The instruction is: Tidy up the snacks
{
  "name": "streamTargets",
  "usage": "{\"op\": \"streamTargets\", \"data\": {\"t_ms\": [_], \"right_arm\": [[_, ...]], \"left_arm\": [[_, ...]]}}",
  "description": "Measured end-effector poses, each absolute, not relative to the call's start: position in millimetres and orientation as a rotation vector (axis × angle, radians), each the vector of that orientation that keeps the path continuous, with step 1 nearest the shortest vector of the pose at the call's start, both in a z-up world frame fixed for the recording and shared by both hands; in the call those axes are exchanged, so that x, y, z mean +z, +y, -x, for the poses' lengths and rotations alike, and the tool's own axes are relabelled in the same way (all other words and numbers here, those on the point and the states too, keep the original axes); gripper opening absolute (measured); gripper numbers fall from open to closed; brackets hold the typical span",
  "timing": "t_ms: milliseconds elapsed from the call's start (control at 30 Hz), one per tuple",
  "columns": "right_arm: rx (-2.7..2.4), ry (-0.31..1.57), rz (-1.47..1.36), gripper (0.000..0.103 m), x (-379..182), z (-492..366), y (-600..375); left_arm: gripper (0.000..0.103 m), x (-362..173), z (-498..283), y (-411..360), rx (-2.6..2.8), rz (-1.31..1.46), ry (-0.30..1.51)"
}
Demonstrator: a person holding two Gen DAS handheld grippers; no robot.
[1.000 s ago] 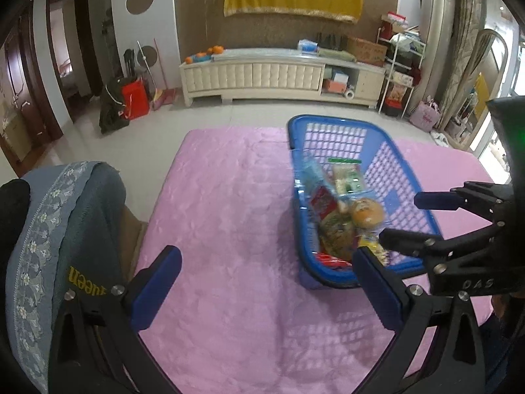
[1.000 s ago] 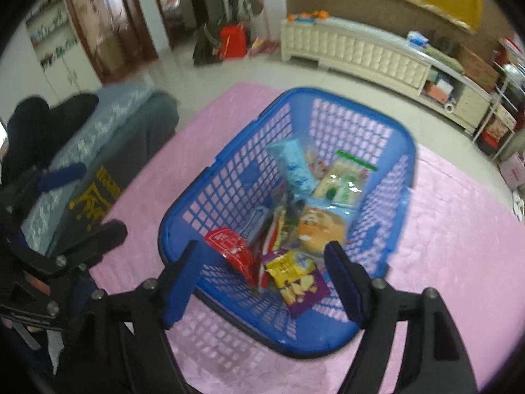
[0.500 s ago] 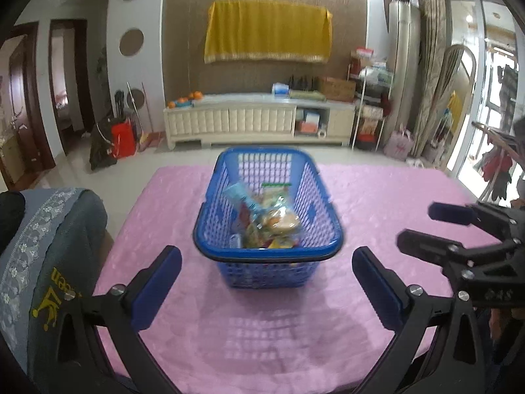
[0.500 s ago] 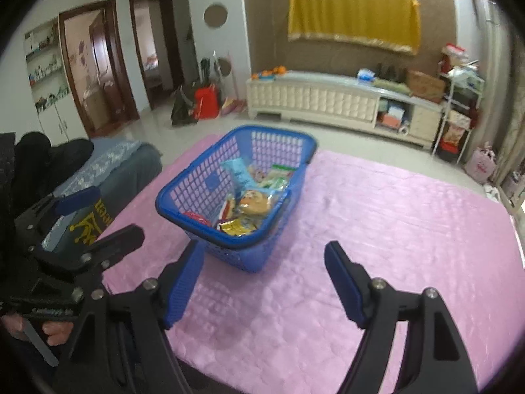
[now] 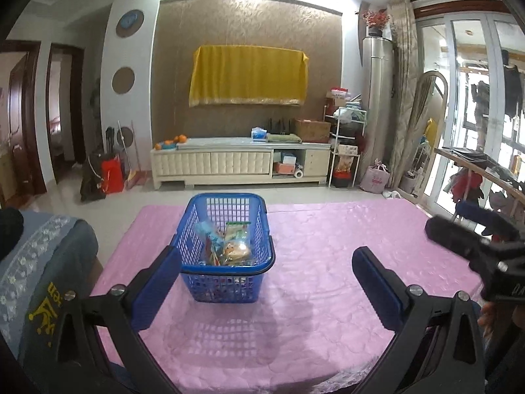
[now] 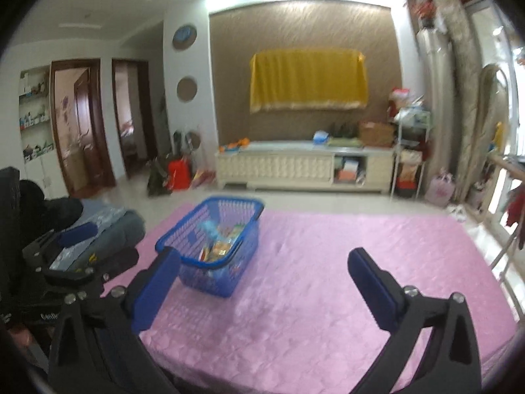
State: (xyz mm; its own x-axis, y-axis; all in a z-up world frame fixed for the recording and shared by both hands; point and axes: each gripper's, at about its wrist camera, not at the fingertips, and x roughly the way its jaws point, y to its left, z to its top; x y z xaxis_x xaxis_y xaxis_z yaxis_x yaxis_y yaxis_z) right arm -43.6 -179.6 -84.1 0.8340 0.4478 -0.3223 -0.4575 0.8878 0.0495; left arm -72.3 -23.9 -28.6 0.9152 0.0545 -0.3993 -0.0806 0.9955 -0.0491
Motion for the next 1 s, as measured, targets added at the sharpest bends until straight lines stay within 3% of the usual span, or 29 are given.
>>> {"op": "streamTargets", "data": {"t_ms": [1000], "right_arm": [[0.447, 0.281, 0.056, 0.103, -78.6, 86.6, -184.3]], "left_arm": [[0.103, -11.7, 108.0, -32.3, 0.019, 0.084, 0.320]]}}
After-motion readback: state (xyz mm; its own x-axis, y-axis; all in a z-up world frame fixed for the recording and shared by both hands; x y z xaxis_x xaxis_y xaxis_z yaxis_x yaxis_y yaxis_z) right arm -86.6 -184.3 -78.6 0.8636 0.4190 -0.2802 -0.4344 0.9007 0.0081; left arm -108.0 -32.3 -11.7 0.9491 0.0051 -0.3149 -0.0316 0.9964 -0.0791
